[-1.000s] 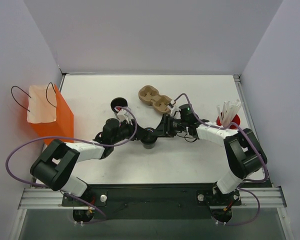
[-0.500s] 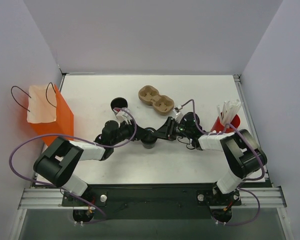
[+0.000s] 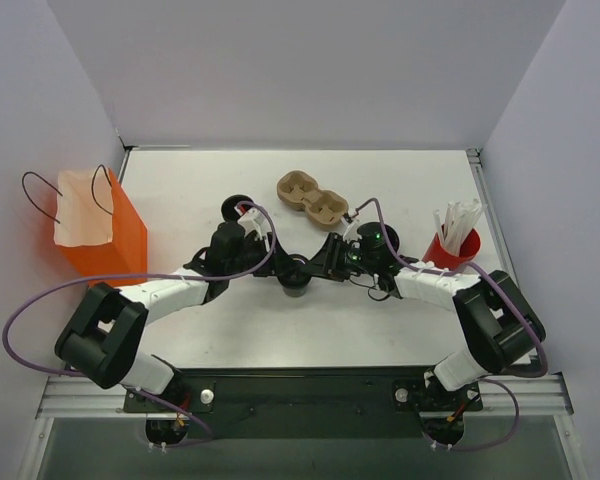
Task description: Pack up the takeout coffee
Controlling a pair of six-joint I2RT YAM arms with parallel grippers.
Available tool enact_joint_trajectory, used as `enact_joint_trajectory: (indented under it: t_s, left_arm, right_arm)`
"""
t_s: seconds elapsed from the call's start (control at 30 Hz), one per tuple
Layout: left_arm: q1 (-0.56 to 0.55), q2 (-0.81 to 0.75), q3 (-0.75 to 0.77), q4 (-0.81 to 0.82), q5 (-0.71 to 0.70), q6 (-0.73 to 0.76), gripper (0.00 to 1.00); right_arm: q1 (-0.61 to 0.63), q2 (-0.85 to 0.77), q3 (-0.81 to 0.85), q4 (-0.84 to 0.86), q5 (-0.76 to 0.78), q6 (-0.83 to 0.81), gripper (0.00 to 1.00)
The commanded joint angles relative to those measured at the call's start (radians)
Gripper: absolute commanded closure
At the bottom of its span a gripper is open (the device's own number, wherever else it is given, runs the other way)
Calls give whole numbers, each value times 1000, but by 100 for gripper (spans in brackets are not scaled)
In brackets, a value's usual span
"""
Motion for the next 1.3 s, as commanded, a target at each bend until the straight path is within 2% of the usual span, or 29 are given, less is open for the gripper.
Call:
enact_joint_trajectory:
  t_s: [0.0, 0.33, 0.47, 0.73, 0.87, 1.0, 1.1, 1.27]
  left_arm:
    - [7, -27, 42, -163, -8, 50, 36]
    - [7, -78, -48, -141, -27, -9, 37]
    - [7, -55, -50, -144, -35, 4, 41]
    - [7, 3, -56, -166, -81, 59, 45]
    - [7, 19, -62, -167, -91, 73, 45]
    - [7, 25, -66, -160, -93, 77, 45]
    - [7, 31, -71, -147, -90, 85, 46]
    - [7, 49, -73, -112, -62, 103, 45]
  right_arm:
    - [34, -1, 2, -195, 61, -56, 72]
    - [52, -16, 24, -223, 101, -31, 73]
    - [56, -23, 30, -214, 83, -28, 71]
    - [39, -96, 65, -258, 23, -65, 47]
    - [5, -117, 76, -280, -4, -86, 41]
    - [-38, -137, 76, -288, -43, -108, 43]
    - [-65, -137, 98, -301, -72, -134, 53]
    - [-102, -102, 142, -317, -101, -180, 60]
